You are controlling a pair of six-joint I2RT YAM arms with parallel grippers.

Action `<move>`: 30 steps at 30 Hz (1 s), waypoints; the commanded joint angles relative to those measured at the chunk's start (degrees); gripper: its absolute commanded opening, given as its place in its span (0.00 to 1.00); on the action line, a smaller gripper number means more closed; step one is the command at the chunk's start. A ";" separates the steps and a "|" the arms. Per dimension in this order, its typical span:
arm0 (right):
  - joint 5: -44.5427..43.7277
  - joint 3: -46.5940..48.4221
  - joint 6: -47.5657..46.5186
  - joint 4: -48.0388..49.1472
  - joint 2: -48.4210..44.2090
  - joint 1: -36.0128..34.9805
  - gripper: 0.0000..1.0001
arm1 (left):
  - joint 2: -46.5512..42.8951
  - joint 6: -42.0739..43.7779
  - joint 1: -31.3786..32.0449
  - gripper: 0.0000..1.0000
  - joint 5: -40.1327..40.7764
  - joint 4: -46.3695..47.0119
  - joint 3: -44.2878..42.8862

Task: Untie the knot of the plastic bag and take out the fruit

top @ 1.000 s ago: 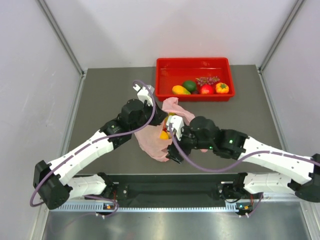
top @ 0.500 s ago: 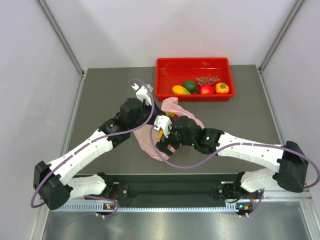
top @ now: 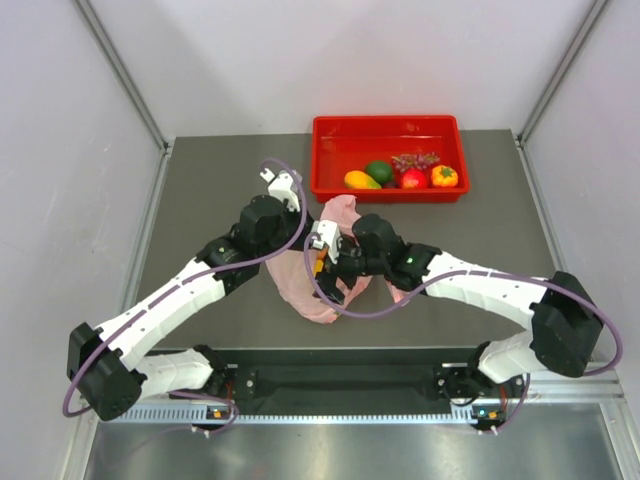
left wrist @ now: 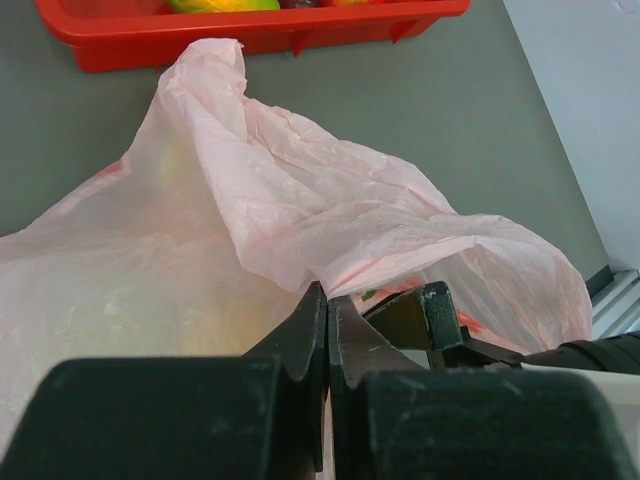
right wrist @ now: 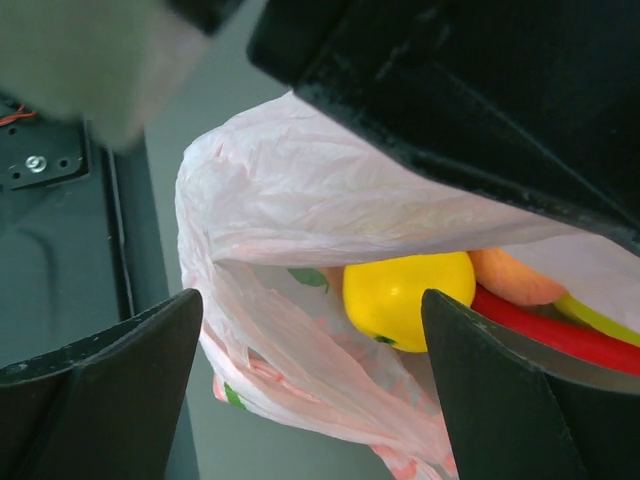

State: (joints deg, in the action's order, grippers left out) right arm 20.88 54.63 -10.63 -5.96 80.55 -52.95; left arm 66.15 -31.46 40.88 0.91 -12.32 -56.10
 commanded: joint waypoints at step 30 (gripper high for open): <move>7.95 -8.50 18.09 -4.33 -9.89 -12.52 0.01 | 0.65 -2.20 -1.60 0.00 -1.43 9.94 -2.44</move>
State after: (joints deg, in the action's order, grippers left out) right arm 27.11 46.48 2.70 -10.46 72.27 -61.30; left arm 66.83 -32.93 40.51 -2.81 -11.55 -56.16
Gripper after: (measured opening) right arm 0.008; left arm 0.012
